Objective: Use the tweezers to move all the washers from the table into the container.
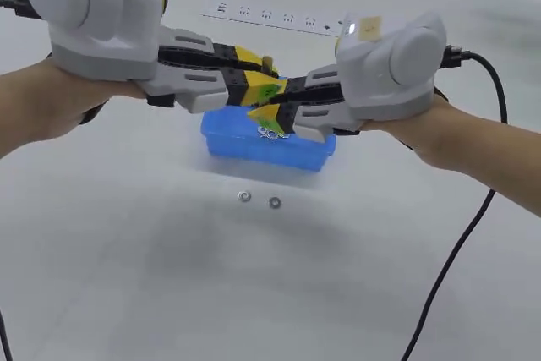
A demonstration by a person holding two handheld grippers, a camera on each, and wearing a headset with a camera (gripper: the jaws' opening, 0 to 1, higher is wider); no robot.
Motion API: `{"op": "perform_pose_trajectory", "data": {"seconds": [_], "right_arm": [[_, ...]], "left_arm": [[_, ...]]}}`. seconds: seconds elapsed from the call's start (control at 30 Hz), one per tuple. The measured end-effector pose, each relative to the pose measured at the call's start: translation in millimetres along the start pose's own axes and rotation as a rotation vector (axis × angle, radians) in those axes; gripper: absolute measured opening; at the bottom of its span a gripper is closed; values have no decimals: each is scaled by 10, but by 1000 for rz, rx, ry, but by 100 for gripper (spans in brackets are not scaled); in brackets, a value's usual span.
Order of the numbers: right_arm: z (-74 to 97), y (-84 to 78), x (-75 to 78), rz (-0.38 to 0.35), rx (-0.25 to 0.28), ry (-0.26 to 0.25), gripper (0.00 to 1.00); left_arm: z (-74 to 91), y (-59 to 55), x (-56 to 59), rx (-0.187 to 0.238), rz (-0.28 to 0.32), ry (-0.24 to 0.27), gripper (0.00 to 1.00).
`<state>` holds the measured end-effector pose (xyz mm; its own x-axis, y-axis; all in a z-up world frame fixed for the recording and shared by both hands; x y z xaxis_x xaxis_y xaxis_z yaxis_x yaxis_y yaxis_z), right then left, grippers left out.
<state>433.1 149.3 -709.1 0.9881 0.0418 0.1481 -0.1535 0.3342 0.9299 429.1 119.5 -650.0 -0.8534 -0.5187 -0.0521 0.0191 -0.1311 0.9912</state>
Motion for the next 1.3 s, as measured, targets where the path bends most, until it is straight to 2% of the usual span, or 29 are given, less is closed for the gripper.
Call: {"op": "perform_pose_trajectory", "data": {"seconds": [0.03,0.07,0.23,0.43,0.6,0.77,0.9,1.03,1.17,1.3], "right_arm": [[2,-1,6,3,-2,-3,8],[4,-2,13,6,-4,-7,8],[14,-9,23,12,-21,-16,9],[12,7,17,13,-38,-31,10],[46,36,43,-5,-51,-78,14],[160,43,58,-11,-67,-130,24],[316,91,14,0,-61,-167,28],[500,85,-79,-8,-62,-210,34],[664,82,-182,-30,-39,-265,43],[830,48,-331,-30,-37,-293,48]], "left_arm": [[-4,1,6,-4,-11,-3,9],[-10,5,2,-12,-50,-2,9],[-42,18,41,-21,-72,-5,7],[-10,33,17,-26,-92,3,6],[21,80,-16,-21,-103,16,6],[61,151,2,-17,-124,19,6],[97,198,63,-10,-138,13,6],[131,182,142,-8,-144,0,6],[168,132,279,-15,-156,-11,6],[221,48,405,-24,-163,-18,6]]}}
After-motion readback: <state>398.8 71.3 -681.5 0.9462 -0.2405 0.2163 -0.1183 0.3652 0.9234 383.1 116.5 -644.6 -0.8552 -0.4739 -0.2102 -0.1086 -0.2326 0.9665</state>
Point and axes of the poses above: the centre of the closed fingertips' face, and the gripper's own axes: z roughly backward along the fingers, x roughly to its right, y roughly out of its top, the point moved 1 cm from there along z, roughly backward along the fingers, and after that the axes turned 9 degrees about x, right-handed, at the moved point
